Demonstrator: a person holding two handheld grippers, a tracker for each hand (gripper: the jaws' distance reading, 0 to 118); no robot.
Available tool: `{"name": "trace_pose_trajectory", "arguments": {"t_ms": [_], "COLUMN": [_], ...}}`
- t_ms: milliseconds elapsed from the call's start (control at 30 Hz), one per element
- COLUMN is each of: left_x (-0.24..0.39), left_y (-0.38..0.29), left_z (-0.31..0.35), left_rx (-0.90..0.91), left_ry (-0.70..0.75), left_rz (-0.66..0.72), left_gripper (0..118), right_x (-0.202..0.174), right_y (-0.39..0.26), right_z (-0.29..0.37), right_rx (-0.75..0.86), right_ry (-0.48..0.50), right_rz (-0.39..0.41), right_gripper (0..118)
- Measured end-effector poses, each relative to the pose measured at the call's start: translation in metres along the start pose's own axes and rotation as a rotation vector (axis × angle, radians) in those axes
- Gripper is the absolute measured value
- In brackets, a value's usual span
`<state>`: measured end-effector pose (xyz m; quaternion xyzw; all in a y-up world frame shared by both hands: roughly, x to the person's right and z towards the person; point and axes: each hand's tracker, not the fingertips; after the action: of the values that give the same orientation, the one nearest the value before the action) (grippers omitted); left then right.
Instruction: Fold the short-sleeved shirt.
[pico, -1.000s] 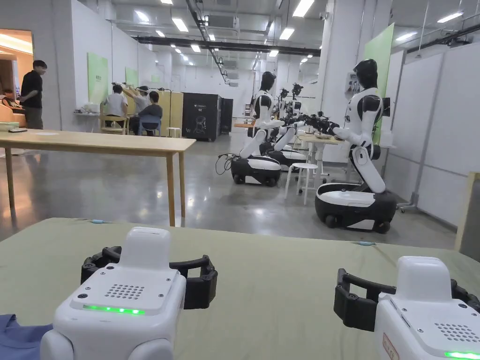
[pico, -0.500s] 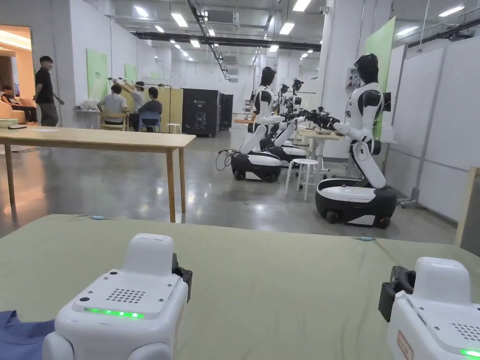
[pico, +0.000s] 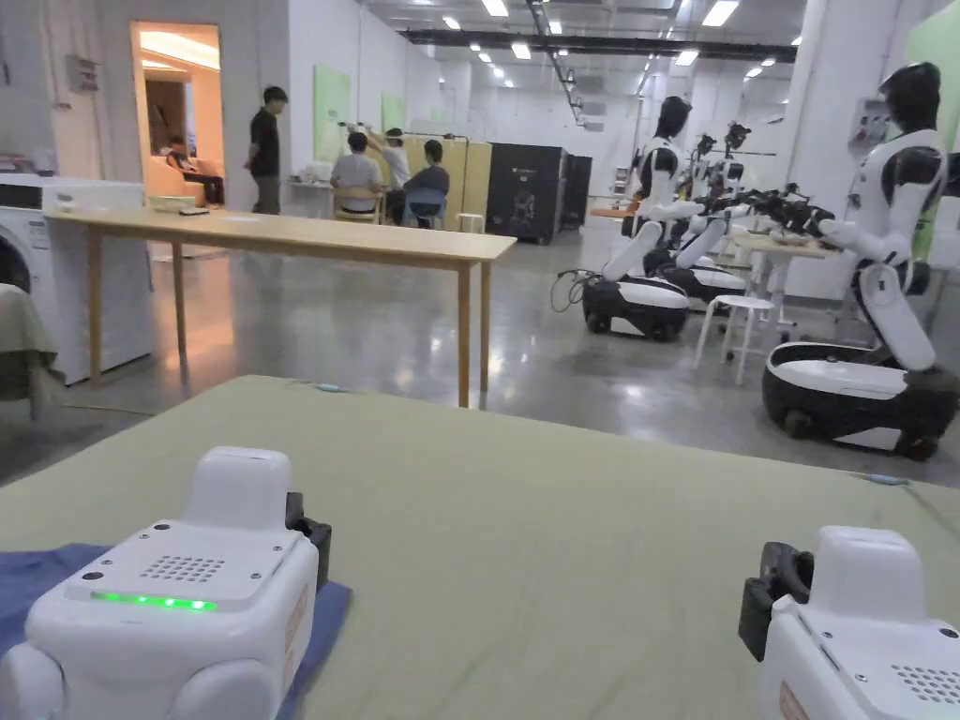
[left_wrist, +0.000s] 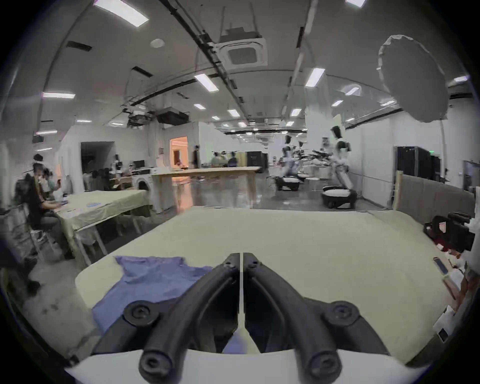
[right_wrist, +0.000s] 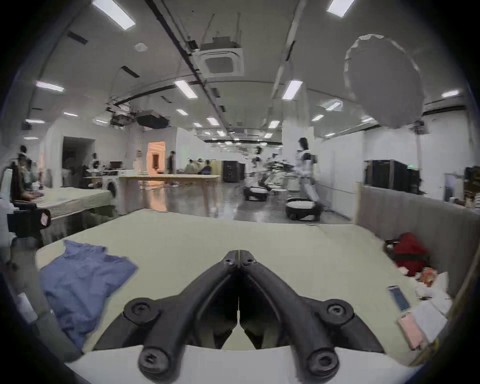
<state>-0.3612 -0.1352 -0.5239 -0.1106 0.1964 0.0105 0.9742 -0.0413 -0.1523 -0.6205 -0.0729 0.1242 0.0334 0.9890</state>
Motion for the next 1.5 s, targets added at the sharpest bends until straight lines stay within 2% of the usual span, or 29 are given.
{"name": "trace_pose_trajectory", "arguments": {"t_ms": [100,233,333,467,667,867,1033,1167,1200,1233,1267,1333,1367,1400,1467,1500], "left_x": [-0.049,-0.107,-0.134,-0.154,-0.162,-0.159,-0.158,-0.163,-0.163,-0.160,-0.158,-0.156,-0.152,-0.150,-0.147,-0.146], "left_y": [-0.006,-0.015,-0.021,-0.026,-0.032,-0.046,-0.076,-0.107,-0.112,-0.117,-0.122,-0.128,-0.131,-0.136,-0.140,-0.144], "left_z": [0.015,0.039,0.050,0.052,0.024,-0.045,-0.120,-0.189,-0.202,-0.212,-0.223,-0.236,-0.240,-0.244,-0.246,-0.253], "left_rx": [-0.008,-0.026,-0.038,-0.057,-0.099,-0.182,-0.339,-0.568,-0.601,-0.620,-0.655,-0.668,-0.721,-0.760,-0.725,-0.772], "left_ry": [0.149,0.297,0.375,0.402,0.363,0.261,0.149,-0.018,-0.020,-0.020,-0.034,-0.040,-0.055,-0.054,-0.034,-0.028], "left_rz": [-0.005,0.053,0.064,0.080,0.083,0.074,0.105,0.152,0.149,0.129,0.095,0.077,0.039,0.046,0.032,-0.012], "left_gripper": [0,0,0,0,0,0,0,0,0,3,14,103,118,113,113,113], "right_x": [-0.053,-0.112,-0.139,-0.155,-0.155,-0.150,-0.147,-0.147,-0.147,-0.146,-0.146,-0.144,-0.143,-0.144,-0.143,-0.142], "right_y": [0.000,-0.002,-0.006,-0.012,-0.022,-0.039,-0.057,-0.077,-0.082,-0.087,-0.091,-0.100,-0.104,-0.106,-0.109,-0.110], "right_z": [-0.012,-0.022,-0.028,-0.033,-0.041,-0.049,-0.064,-0.075,-0.077,-0.079,-0.080,-0.083,-0.084,-0.085,-0.084,-0.083], "right_rx": [0.008,0.012,0.000,-0.012,-0.042,-0.078,-0.137,-0.195,-0.208,-0.215,-0.230,-0.250,-0.263,-0.276,-0.284,-0.286], "right_ry": [0.147,0.289,0.358,0.384,0.378,0.345,0.321,0.316,0.316,0.318,0.315,0.323,0.329,0.326,0.330,0.326], "right_rz": [-0.006,-0.018,-0.022,-0.004,0.009,0.050,0.071,0.088,0.091,0.091,0.094,0.088,0.082,0.079,0.080,0.082], "right_gripper": [1,1,1,1,1,1,1,1,1,1,1,1,1,1,1,1]}}
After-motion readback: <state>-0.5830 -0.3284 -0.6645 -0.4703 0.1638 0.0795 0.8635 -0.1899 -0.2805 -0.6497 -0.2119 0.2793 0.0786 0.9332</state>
